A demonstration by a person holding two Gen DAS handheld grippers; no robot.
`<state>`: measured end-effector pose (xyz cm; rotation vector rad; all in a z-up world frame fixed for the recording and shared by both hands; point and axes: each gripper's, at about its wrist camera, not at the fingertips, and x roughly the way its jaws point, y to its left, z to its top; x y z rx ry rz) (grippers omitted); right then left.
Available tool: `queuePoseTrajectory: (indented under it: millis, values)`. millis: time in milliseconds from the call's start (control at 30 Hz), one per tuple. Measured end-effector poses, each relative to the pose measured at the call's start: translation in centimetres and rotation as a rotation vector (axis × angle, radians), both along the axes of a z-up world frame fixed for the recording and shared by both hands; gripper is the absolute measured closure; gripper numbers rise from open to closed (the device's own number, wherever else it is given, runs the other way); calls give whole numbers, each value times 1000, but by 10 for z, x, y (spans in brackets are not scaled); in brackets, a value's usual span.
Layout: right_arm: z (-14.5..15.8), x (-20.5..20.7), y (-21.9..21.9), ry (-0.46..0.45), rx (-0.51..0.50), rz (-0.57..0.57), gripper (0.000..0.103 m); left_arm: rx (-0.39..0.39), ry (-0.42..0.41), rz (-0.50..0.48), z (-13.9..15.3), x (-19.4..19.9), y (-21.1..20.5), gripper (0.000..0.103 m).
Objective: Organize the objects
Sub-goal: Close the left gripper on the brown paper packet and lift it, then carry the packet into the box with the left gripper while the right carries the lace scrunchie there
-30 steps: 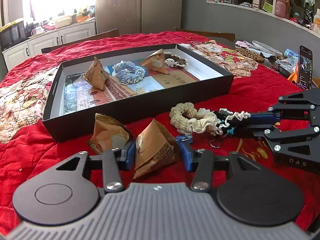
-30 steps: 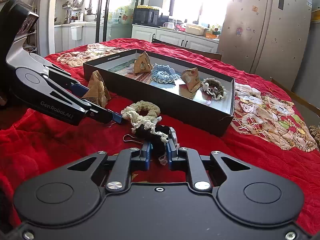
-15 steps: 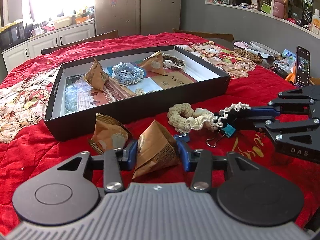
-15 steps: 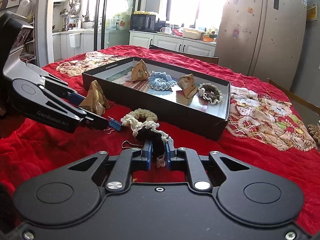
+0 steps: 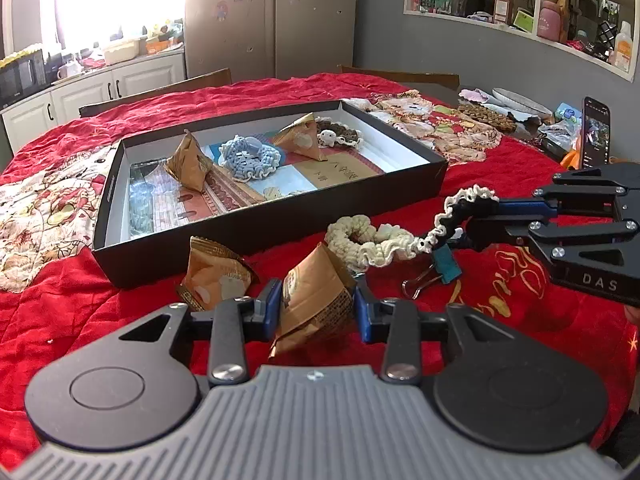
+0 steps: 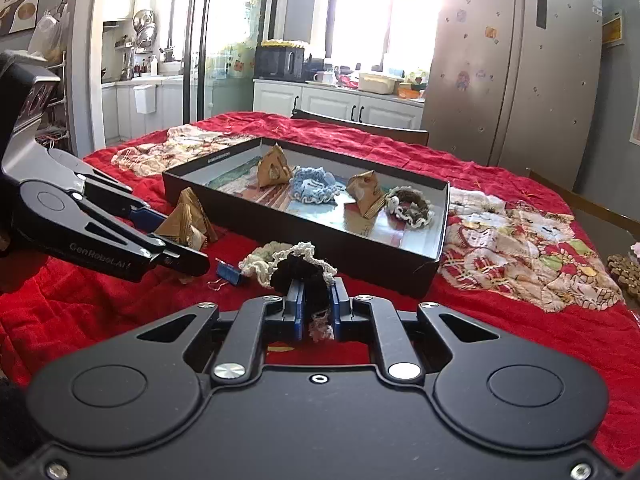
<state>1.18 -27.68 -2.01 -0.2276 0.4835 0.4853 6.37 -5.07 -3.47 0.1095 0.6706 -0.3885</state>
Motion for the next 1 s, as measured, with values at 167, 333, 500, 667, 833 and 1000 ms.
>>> queuePoseTrajectory:
  millis: [167,333,500,667,833,1000]
  values:
    - [5,-3,-2,-14,9,-5,90,-7,-11,-4,5,-3,1,62]
    - [12,-5,-4,-27,24,-2,90,-13,-20,-5,11,-5,2,62]
    - [18,-4,-3,-35,33,-2,90,-19,-31,1,18,-6,4,62]
    - [25,-1,-2,-41,39,-11,90,-30,-53,10,29,-5,9,62]
    - [32,3,0,-48,49,-9,90,-40,-82,21,40,-3,13,62]
    - [38,8,6,-59,46,-2,90,-48,-106,28,50,1,16,62]
